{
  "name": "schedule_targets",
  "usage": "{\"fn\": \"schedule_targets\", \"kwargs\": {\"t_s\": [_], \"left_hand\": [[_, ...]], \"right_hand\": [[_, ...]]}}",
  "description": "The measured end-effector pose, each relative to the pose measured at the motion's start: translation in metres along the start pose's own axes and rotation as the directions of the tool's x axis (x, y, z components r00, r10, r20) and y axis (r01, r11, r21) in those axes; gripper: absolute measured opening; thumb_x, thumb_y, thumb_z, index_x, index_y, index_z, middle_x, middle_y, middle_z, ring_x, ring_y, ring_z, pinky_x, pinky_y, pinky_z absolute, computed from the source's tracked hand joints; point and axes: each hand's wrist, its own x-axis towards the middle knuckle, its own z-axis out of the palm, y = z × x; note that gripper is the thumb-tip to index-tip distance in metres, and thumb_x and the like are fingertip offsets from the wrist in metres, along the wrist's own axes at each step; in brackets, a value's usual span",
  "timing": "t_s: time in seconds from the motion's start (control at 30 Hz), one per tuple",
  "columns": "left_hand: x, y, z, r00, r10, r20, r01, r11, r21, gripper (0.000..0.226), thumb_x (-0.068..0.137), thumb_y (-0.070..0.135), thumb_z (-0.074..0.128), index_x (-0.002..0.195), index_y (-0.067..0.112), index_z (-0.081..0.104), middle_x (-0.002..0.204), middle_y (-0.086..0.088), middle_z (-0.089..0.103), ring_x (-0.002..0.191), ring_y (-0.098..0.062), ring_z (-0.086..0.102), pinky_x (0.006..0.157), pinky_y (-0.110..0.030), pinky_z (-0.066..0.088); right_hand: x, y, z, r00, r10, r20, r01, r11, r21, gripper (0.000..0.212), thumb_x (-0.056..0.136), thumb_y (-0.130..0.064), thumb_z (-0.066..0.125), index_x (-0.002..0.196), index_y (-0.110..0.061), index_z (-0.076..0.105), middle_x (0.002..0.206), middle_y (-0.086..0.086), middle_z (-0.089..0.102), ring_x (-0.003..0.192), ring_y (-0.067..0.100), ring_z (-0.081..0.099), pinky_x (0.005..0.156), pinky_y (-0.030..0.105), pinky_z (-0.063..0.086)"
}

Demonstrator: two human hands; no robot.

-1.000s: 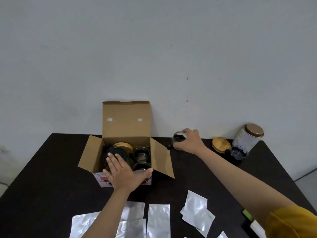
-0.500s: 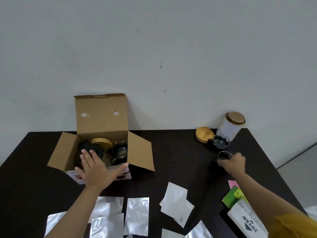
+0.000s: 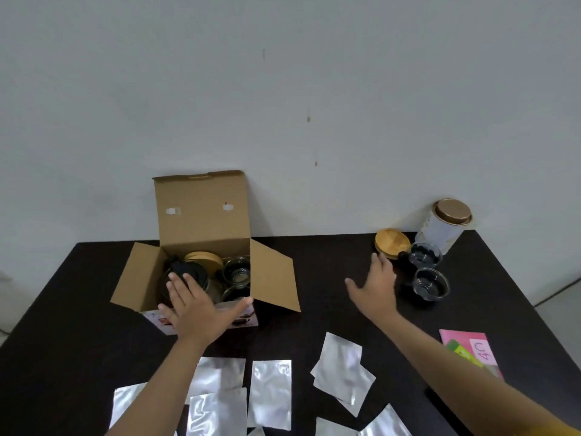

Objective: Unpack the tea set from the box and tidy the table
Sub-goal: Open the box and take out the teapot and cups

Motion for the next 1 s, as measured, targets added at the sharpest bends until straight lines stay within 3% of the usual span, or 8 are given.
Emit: {"fn": "schedule_targets", "kwargs": {"t_s": [0.07, 0.17, 0.3, 0.43, 0.57, 0.77, 0.9, 1.0], "left_hand": [[-0.001, 0.002, 0.0, 1.0, 0.005, 0.009, -0.005, 1.0, -0.015, 0.15, 0.045, 0.097, 0.039, 0.148, 0.003, -0.017, 0.154, -0.016, -0.029, 0.144, -0.031, -0.023, 0.112, -0.058, -0.009], [-0.002, 0.002, -0.003, 1.0, 0.001, 0.027, 0.0, 0.999, -0.034, 0.154, 0.04, 0.1, 0.034, 0.146, 0.002, -0.021, 0.152, -0.016, -0.033, 0.142, -0.03, -0.027, 0.111, -0.057, -0.012], [0.0, 0.002, -0.005, 0.997, -0.021, 0.081, 0.023, 1.0, -0.016, 0.157, 0.036, 0.101, 0.028, 0.143, 0.002, -0.028, 0.149, -0.017, -0.039, 0.14, -0.03, -0.031, 0.111, -0.057, -0.013], [0.002, 0.0, -0.006, 0.997, -0.033, 0.071, 0.031, 0.999, 0.022, 0.155, 0.043, 0.1, 0.035, 0.143, 0.001, -0.028, 0.149, -0.018, -0.039, 0.141, -0.032, -0.029, 0.113, -0.057, -0.009], [-0.001, -0.001, -0.004, 1.0, -0.006, 0.03, 0.005, 1.0, 0.019, 0.153, 0.045, 0.099, 0.039, 0.145, 0.0, -0.022, 0.152, -0.02, -0.032, 0.143, -0.033, -0.023, 0.114, -0.057, -0.004], [0.0, -0.003, -0.007, 1.0, -0.014, 0.004, 0.014, 0.999, 0.037, 0.15, 0.049, 0.096, 0.041, 0.147, 0.0, -0.017, 0.154, -0.02, -0.026, 0.145, -0.033, -0.018, 0.115, -0.055, 0.0], [0.001, -0.002, -0.006, 1.0, -0.015, 0.005, 0.015, 1.0, -0.006, 0.155, 0.032, 0.098, 0.017, 0.148, 0.0, -0.014, 0.155, -0.019, -0.023, 0.146, -0.033, -0.016, 0.114, -0.055, 0.0], [0.003, -0.003, -0.007, 0.999, -0.013, 0.031, 0.012, 1.0, 0.015, 0.154, 0.038, 0.1, 0.026, 0.147, 0.0, -0.017, 0.155, -0.02, -0.025, 0.145, -0.034, -0.017, 0.115, -0.055, 0.0]], "right_hand": [[-0.013, -0.046, 0.015, 0.983, -0.164, 0.087, 0.148, 0.974, 0.17, 0.07, 0.084, -0.024, 0.071, 0.142, -0.002, 0.038, 0.147, 0.014, 0.035, 0.138, 0.026, 0.033, 0.112, 0.035, 0.031], [-0.028, -0.12, 0.031, 0.926, -0.365, 0.091, 0.315, 0.885, 0.342, 0.057, 0.084, -0.016, 0.069, 0.135, -0.001, 0.049, 0.133, 0.014, 0.051, 0.122, 0.024, 0.051, 0.103, 0.033, 0.043], [-0.032, -0.203, 0.057, 0.861, -0.444, 0.247, 0.34, 0.866, 0.367, 0.052, 0.088, -0.019, 0.063, 0.137, -0.007, 0.047, 0.127, 0.008, 0.058, 0.102, 0.018, 0.062, 0.088, 0.029, 0.049], [-0.011, -0.246, 0.093, 0.805, -0.364, 0.469, 0.407, 0.913, 0.011, 0.034, 0.083, -0.014, 0.066, 0.114, -0.003, 0.055, 0.115, 0.014, 0.057, 0.104, 0.03, 0.059, 0.082, 0.035, 0.053], [0.001, -0.254, 0.107, 0.703, -0.206, 0.68, 0.576, 0.727, -0.375, 0.028, 0.085, -0.02, 0.065, 0.107, -0.004, 0.062, 0.107, 0.014, 0.063, 0.1, 0.029, 0.061, 0.085, 0.035, 0.049], [0.009, -0.251, 0.134, 0.728, -0.15, 0.669, 0.563, 0.686, -0.46, 0.047, 0.083, -0.023, 0.067, 0.121, -0.001, 0.052, 0.119, 0.016, 0.057, 0.11, 0.031, 0.056, 0.093, 0.037, 0.047], [0.014, -0.251, 0.139, 0.747, -0.132, 0.652, 0.524, 0.72, -0.454, 0.056, 0.081, -0.022, 0.069, 0.126, 0.001, 0.045, 0.122, 0.016, 0.055, 0.111, 0.031, 0.055, 0.09, 0.035, 0.05], [0.018, -0.251, 0.14, 0.751, -0.144, 0.645, 0.522, 0.728, -0.445, 0.059, 0.08, -0.026, 0.07, 0.127, 0.001, 0.045, 0.125, 0.017, 0.051, 0.115, 0.034, 0.051, 0.095, 0.038, 0.047]]}}
